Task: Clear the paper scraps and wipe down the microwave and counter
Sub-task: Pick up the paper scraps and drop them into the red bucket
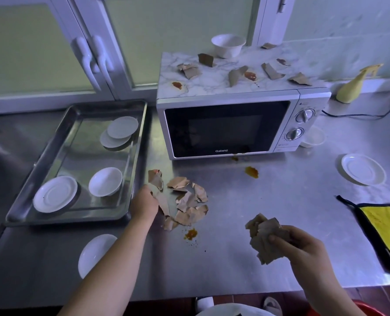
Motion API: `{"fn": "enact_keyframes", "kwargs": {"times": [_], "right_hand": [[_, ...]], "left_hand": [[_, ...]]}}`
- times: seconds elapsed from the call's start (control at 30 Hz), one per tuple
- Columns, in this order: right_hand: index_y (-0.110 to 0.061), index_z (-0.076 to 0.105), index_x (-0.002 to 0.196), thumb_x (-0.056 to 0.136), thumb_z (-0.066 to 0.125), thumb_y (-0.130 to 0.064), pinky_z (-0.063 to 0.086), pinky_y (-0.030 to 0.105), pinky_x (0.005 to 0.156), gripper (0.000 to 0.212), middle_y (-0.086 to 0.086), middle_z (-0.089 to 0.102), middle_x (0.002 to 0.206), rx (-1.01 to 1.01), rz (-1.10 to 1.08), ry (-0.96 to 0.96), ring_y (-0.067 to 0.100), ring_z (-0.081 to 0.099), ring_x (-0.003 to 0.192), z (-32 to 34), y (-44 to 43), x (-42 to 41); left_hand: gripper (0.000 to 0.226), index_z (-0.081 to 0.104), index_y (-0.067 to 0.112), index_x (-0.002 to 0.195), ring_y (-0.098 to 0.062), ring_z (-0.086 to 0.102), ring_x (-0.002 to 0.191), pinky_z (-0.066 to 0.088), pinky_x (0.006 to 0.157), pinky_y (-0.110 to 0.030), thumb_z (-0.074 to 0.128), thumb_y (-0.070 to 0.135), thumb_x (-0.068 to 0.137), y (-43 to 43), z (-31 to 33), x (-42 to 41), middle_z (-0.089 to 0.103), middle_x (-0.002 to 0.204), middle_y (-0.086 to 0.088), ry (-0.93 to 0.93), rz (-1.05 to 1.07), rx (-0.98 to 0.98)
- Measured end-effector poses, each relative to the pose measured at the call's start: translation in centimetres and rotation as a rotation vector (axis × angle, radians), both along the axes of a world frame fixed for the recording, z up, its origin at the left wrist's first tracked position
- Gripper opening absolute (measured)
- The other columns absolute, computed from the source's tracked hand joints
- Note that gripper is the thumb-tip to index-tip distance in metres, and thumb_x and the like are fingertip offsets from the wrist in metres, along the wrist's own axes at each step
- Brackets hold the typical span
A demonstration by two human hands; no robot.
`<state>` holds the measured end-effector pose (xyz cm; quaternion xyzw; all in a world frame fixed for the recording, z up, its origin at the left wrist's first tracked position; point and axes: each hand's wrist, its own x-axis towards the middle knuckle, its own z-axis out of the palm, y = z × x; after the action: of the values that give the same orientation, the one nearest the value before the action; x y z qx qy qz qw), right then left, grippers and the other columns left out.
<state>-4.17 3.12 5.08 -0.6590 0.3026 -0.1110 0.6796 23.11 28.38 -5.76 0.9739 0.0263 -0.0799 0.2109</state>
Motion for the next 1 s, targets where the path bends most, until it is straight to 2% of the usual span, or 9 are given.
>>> {"fn": "enact_keyframes", "kwargs": {"times": [0.13,0.23,0.33,0.5,0.63,0.73,0.8,0.9,1.0], "right_hand": [[-0.001,0.076,0.082,0.082,0.063,0.017,0.052,0.018,0.048,0.022,0.015,0.075,0.073,0.056,0.004,-0.037,0.022,0.073,0.062,0.0,-0.5,0.3],[-0.001,0.076,0.082,0.082,0.066,0.013,0.055,0.025,0.051,0.017,0.020,0.075,0.077,0.071,0.045,-0.043,0.033,0.074,0.066,0.0,-1.1,0.7],[0.006,0.073,0.083,0.082,0.066,0.012,0.056,0.031,0.050,0.010,0.026,0.073,0.076,0.120,0.097,-0.057,0.036,0.072,0.064,0.3,-1.8,1.3],[0.007,0.072,0.083,0.082,0.069,0.008,0.056,0.034,0.056,0.003,0.029,0.072,0.078,0.162,0.248,-0.079,0.035,0.071,0.068,1.2,-4.0,1.6],[0.003,0.072,0.081,0.077,0.073,0.000,0.052,0.031,0.063,0.006,0.022,0.073,0.084,0.202,0.476,-0.138,0.032,0.066,0.073,2.4,-5.6,1.8],[0.002,0.076,0.079,0.078,0.072,0.004,0.054,0.030,0.086,0.004,0.015,0.074,0.103,0.159,0.591,-0.157,0.022,0.070,0.100,2.8,-6.9,1.6],[0.003,0.075,0.080,0.076,0.074,0.003,0.049,0.037,0.096,0.004,0.012,0.073,0.108,0.152,0.602,-0.135,0.020,0.067,0.108,2.5,-8.0,1.2],[0.013,0.068,0.087,0.072,0.074,-0.004,0.051,0.043,0.084,0.024,0.022,0.073,0.101,0.297,0.641,-0.131,0.030,0.069,0.093,1.6,-9.6,0.2],[0.009,0.065,0.082,0.074,0.074,-0.002,0.050,0.039,0.075,0.016,0.021,0.071,0.085,0.353,0.640,-0.103,0.029,0.065,0.080,1.0,-11.2,-1.2]], "left_hand": [[0.016,0.063,0.011,0.102,-0.034,0.061,0.089,0.050,0.072,-0.039,0.052,0.006,0.090,0.7,1.9,-0.5,0.067,0.097,-0.011,-0.097,0.012,0.065],[0.026,0.064,0.011,0.112,-0.031,0.060,0.088,0.052,0.075,-0.041,0.052,0.003,0.090,1.0,3.4,-1.6,0.065,0.095,-0.008,-0.154,0.036,-0.009],[0.035,0.065,0.015,0.120,-0.027,0.063,0.098,0.053,0.082,-0.038,0.055,0.002,0.089,0.7,5.3,-3.8,0.067,0.106,-0.005,-0.156,0.093,-0.251],[0.030,0.071,0.026,0.098,-0.016,0.064,0.086,0.047,0.067,-0.023,0.063,0.000,0.086,-3.6,9.2,-11.1,0.070,0.094,0.002,0.020,0.274,-0.768],[0.030,0.073,0.025,0.095,-0.007,0.066,0.076,0.047,0.058,-0.015,0.064,-0.002,0.087,-8.5,11.7,-17.5,0.074,0.090,0.003,0.140,0.240,-0.954],[0.029,0.071,0.019,0.096,-0.011,0.068,0.075,0.050,0.057,-0.020,0.066,-0.007,0.083,-12.2,13.1,-21.4,0.075,0.091,-0.004,0.179,0.232,-1.075],[0.028,0.068,0.012,0.097,-0.015,0.069,0.076,0.054,0.060,-0.026,0.070,-0.009,0.080,-14.6,13.8,-23.4,0.075,0.089,-0.006,0.172,0.236,-1.152],[0.026,0.063,0.002,0.100,-0.015,0.067,0.073,0.053,0.058,-0.026,0.072,-0.010,0.079,-17.5,14.3,-25.8,0.071,0.083,-0.006,0.120,0.248,-1.189],[0.023,0.062,0.001,0.093,-0.011,0.064,0.068,0.051,0.056,-0.024,0.067,-0.017,0.079,-19.5,14.4,-27.9,0.067,0.082,-0.007,0.076,0.245,-1.153]]}}
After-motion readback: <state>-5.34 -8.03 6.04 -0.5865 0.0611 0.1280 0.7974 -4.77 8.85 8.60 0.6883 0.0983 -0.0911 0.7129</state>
